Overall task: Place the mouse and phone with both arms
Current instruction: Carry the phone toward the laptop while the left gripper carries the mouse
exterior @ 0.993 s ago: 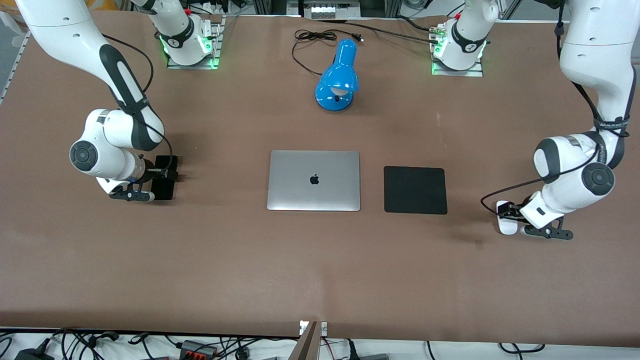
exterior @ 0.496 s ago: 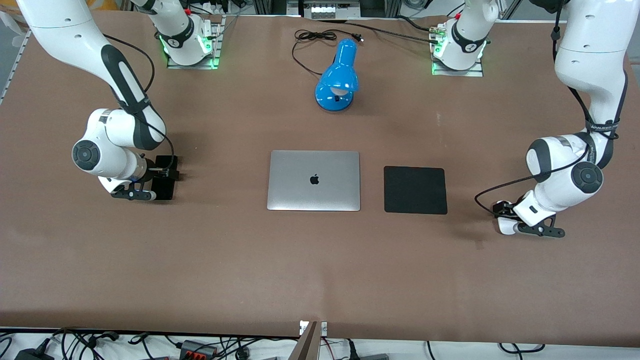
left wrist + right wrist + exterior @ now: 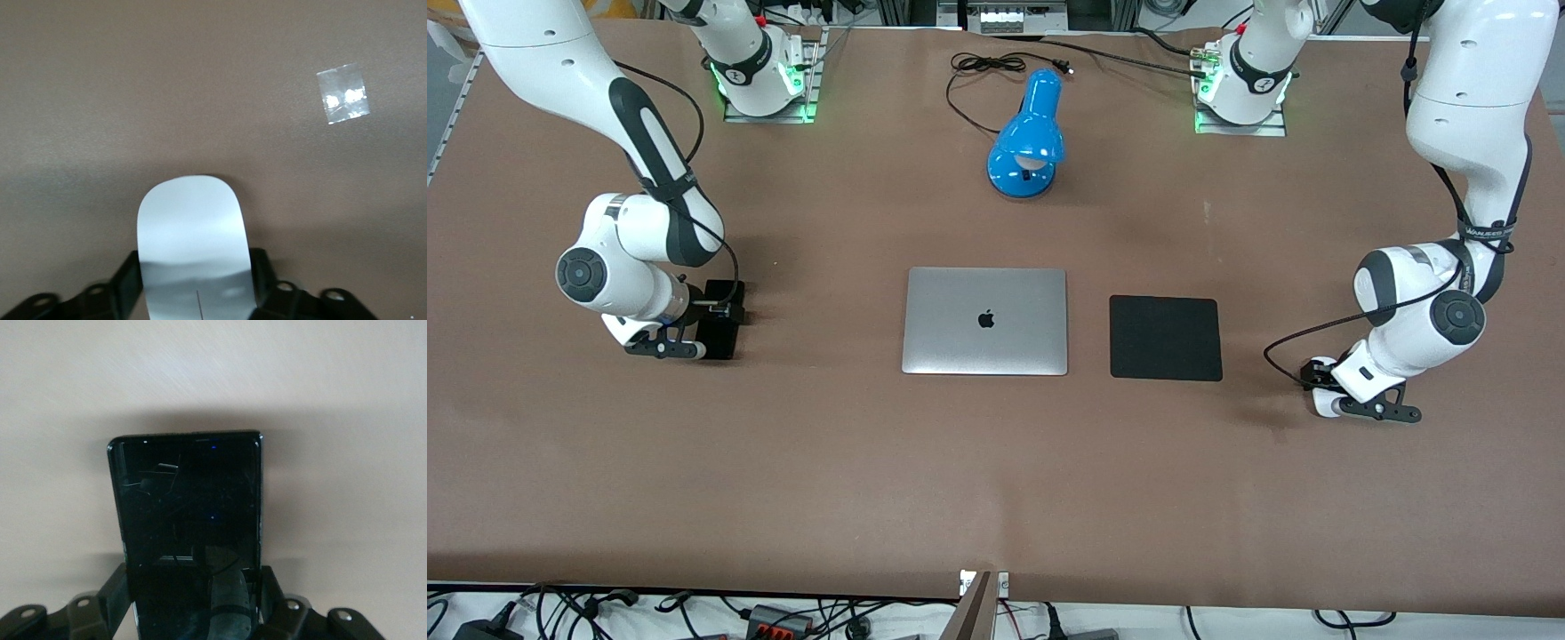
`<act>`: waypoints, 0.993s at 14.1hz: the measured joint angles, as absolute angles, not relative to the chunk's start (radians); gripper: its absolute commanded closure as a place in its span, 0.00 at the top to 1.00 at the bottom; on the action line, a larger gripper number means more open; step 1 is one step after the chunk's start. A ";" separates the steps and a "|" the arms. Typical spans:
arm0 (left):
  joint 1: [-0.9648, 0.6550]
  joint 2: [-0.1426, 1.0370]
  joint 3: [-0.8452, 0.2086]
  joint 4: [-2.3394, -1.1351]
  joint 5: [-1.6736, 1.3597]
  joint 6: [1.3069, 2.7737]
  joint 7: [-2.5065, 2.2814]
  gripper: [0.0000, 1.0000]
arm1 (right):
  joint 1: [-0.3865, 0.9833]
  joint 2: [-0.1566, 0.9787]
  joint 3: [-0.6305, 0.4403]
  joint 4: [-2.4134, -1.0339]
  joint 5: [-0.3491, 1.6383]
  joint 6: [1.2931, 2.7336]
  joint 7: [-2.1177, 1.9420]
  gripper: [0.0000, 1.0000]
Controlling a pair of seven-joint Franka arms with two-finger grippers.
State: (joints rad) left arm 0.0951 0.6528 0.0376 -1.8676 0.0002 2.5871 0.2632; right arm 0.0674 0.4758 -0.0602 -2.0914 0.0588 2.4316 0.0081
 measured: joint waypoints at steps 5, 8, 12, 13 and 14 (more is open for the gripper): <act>0.095 0.650 0.036 -1.862 0.000 2.593 0.263 0.37 | 0.272 0.480 -0.052 -1.944 0.062 2.302 0.254 0.42; 0.094 0.620 0.034 -1.834 0.000 2.571 0.263 0.37 | 0.364 0.513 -0.051 -1.925 0.070 2.304 0.316 0.43; 0.064 0.551 0.028 -1.682 0.000 2.313 0.263 0.37 | 0.410 0.595 -0.051 -1.880 0.121 2.346 0.346 0.43; 0.043 0.541 0.026 -1.638 0.000 2.239 0.263 0.37 | 0.415 0.610 -0.051 -1.865 0.121 2.349 0.348 0.43; 0.014 0.534 0.025 -1.608 0.000 2.182 0.262 0.37 | 0.420 0.622 -0.052 -1.851 0.121 2.349 0.348 0.43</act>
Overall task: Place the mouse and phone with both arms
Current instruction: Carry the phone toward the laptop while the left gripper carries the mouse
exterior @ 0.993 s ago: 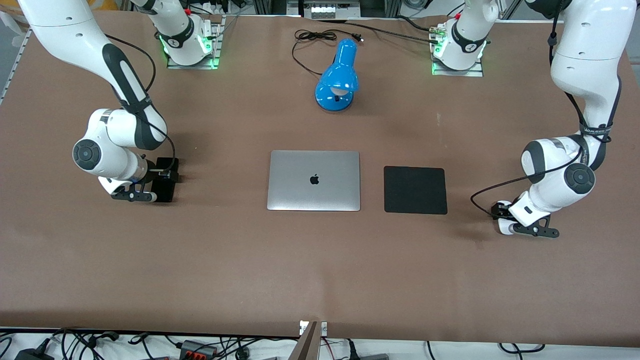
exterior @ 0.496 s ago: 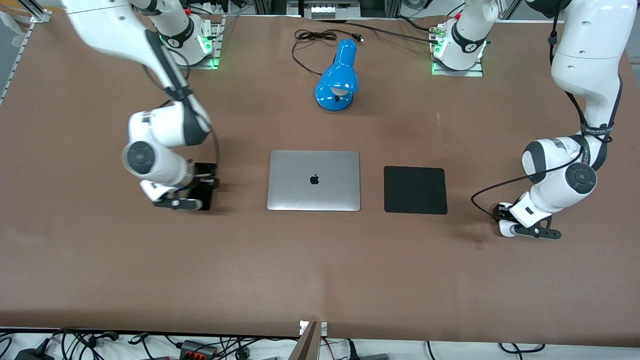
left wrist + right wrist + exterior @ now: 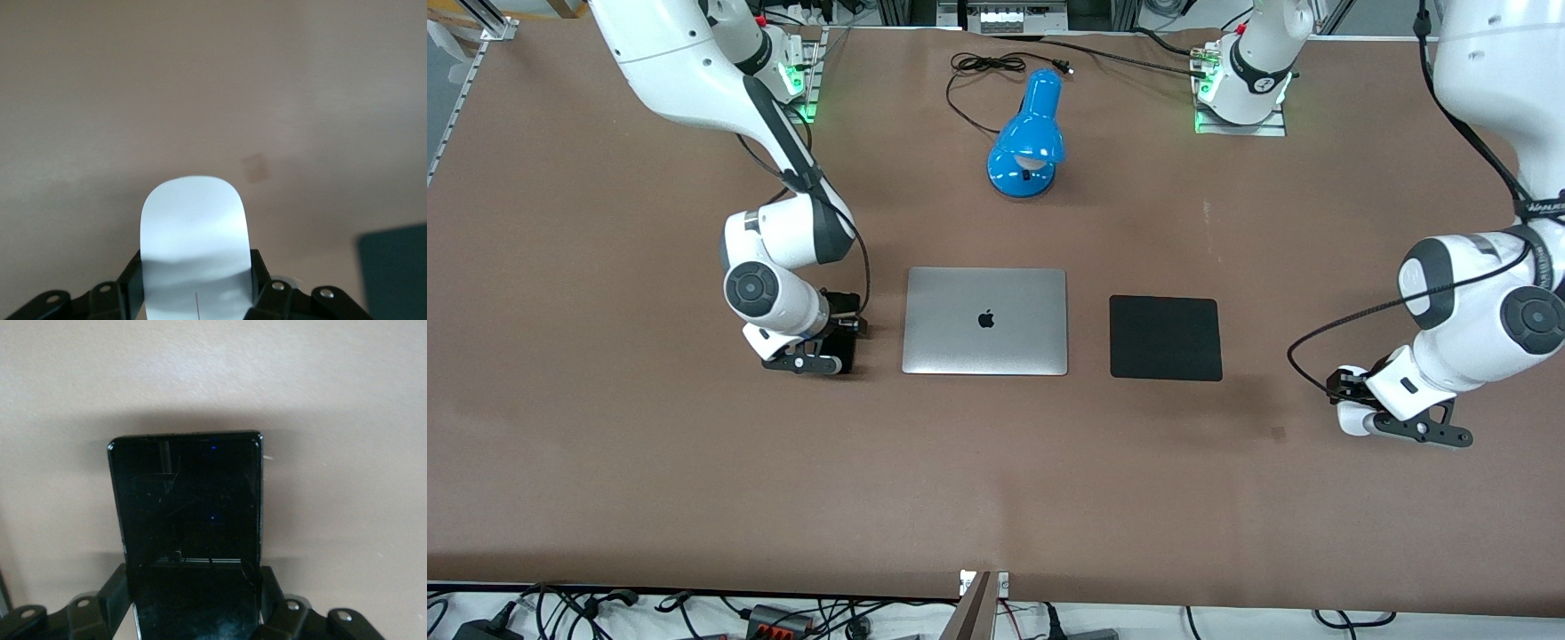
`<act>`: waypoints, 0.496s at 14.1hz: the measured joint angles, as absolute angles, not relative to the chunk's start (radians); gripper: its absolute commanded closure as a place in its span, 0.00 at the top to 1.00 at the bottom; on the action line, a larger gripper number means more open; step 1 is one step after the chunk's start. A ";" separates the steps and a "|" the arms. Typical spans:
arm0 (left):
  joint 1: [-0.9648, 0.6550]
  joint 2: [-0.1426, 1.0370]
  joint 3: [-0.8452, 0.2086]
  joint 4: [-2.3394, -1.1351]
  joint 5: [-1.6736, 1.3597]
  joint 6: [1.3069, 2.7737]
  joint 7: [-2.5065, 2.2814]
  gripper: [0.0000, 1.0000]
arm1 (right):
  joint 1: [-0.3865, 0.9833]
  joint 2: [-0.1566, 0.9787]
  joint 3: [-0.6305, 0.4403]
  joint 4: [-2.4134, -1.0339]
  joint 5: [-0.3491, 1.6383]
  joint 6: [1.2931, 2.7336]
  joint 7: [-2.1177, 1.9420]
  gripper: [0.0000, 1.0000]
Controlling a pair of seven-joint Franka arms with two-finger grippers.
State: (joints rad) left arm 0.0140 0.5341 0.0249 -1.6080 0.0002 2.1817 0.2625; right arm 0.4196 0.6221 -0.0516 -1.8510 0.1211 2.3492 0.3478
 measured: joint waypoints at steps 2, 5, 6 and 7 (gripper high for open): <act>-0.068 0.527 0.023 -1.589 0.000 2.103 0.193 0.37 | 0.433 0.633 -0.052 -1.831 0.121 2.349 0.348 0.43; -0.202 0.535 0.019 -1.618 0.000 2.071 -0.021 0.34 | 0.457 0.634 -0.051 -1.820 0.121 2.348 0.348 0.43; -0.246 0.539 0.019 -1.641 0.000 2.071 -0.088 0.34 | 0.464 0.634 -0.051 -1.820 0.121 2.347 0.348 0.43; -0.282 0.543 0.018 -1.665 0.000 2.071 -0.147 0.34 | 0.468 0.634 -0.051 -1.820 0.121 2.346 0.348 0.43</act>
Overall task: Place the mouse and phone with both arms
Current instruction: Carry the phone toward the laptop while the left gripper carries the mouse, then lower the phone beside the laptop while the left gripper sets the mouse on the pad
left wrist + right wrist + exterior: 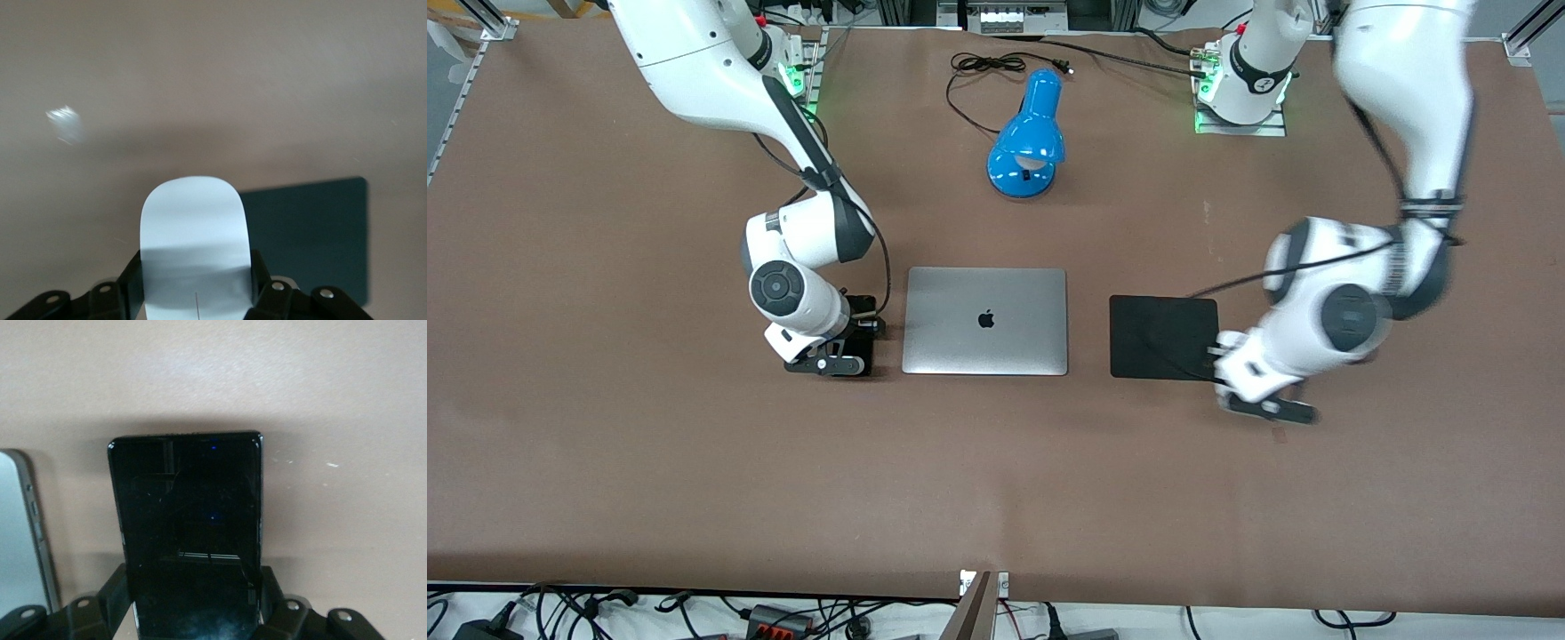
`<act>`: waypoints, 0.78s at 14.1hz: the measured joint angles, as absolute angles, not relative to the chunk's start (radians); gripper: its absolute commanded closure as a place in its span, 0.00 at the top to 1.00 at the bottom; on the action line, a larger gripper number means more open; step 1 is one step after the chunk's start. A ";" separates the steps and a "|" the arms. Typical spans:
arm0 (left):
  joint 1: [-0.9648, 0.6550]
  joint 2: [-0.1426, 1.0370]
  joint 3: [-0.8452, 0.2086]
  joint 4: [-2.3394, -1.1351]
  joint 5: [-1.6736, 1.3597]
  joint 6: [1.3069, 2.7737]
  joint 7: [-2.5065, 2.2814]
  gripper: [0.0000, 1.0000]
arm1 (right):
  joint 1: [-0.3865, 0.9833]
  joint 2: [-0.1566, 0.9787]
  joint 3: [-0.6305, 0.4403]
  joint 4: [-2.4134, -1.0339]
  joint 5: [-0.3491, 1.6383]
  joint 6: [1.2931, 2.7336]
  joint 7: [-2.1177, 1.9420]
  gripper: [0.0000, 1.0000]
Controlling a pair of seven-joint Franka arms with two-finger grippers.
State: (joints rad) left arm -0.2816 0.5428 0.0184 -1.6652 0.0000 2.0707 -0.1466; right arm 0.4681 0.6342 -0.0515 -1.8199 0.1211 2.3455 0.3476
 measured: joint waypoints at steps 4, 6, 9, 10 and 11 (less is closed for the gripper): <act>-0.332 0.544 0.019 -1.788 0.000 2.200 -0.233 0.34 | 0.470 0.644 -0.056 -1.823 0.121 2.334 0.327 0.43; -0.336 0.538 0.020 -1.886 0.000 2.347 -0.266 0.34 | 0.465 0.649 -0.058 -1.821 0.124 2.321 0.324 0.43; -0.368 0.529 0.020 -1.994 0.000 2.481 -0.320 0.35 | 0.461 0.649 -0.059 -1.820 0.131 2.314 0.348 0.43; -0.374 0.527 0.020 -2.013 0.000 2.507 -0.327 0.36 | 0.461 0.648 -0.060 -1.820 0.133 2.311 0.366 0.43; -0.376 0.525 0.020 -2.027 0.000 2.527 -0.328 0.37 | 0.461 0.648 -0.060 -1.820 0.133 2.310 0.375 0.45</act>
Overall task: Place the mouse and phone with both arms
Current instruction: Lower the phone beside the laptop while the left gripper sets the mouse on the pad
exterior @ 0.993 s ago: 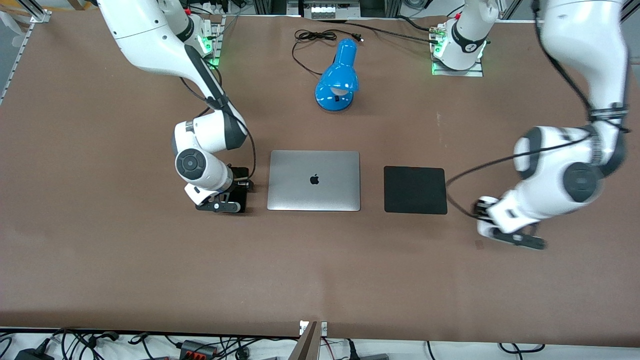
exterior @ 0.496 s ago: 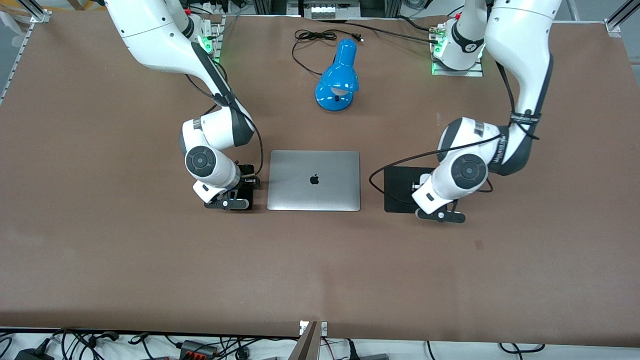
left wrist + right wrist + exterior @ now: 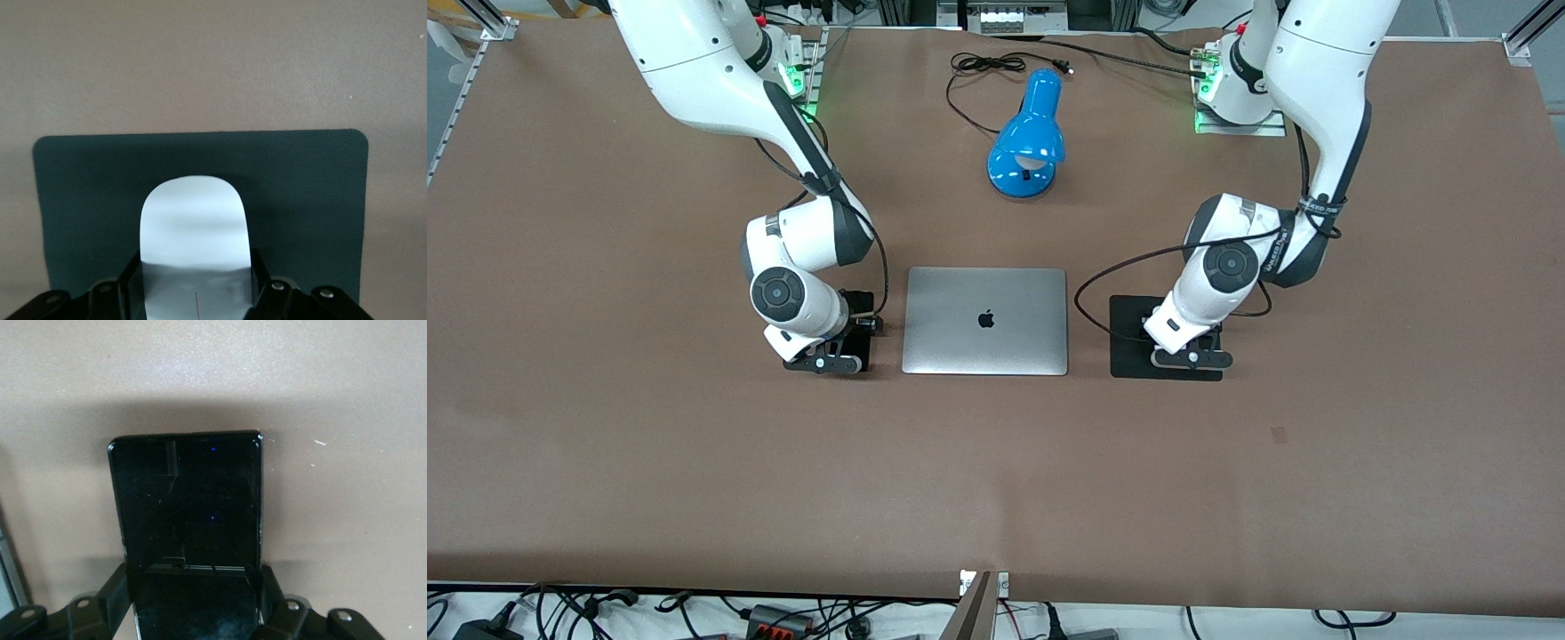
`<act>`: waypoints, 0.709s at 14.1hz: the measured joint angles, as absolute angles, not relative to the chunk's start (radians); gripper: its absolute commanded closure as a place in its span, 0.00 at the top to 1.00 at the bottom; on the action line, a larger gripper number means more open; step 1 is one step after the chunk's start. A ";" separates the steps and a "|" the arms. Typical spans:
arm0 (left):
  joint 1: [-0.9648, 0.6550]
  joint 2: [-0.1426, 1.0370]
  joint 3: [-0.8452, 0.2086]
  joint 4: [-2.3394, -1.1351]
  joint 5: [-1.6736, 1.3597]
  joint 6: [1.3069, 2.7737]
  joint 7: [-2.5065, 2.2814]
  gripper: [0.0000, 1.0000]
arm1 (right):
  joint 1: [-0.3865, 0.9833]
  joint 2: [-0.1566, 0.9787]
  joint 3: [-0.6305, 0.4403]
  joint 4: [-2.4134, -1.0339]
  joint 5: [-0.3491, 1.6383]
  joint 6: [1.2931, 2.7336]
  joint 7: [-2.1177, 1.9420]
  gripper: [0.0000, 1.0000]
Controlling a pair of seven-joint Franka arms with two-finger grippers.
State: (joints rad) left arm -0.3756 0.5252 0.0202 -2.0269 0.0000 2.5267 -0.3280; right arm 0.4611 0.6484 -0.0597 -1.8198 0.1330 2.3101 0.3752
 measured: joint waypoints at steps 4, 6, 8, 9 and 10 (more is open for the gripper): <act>-0.375 0.518 0.025 -2.043 0.000 2.543 -0.328 1.00 | 0.461 0.649 -0.060 -1.820 0.134 2.307 0.393 1.00; -0.374 0.518 0.026 -2.044 0.000 2.544 -0.328 1.00 | 0.460 0.647 -0.064 -1.805 0.134 2.303 0.394 1.00; -0.374 0.518 0.027 -2.045 0.000 2.544 -0.328 1.00 | 0.449 0.633 -0.074 -1.743 0.134 2.221 0.394 1.00; -0.374 0.517 0.027 -2.045 0.000 2.545 -0.328 1.00 | 0.435 0.622 -0.077 -1.691 0.134 2.137 0.394 1.00; -0.373 0.516 0.027 -2.045 0.000 2.546 -0.328 1.00 | 0.417 0.608 -0.080 -1.634 0.134 2.046 0.394 1.00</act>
State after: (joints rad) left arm -0.3734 0.5164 0.0268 -2.0445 0.0000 2.5460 -0.3281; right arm 0.4169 0.6083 -0.0797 -1.6342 0.1344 2.0457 0.3936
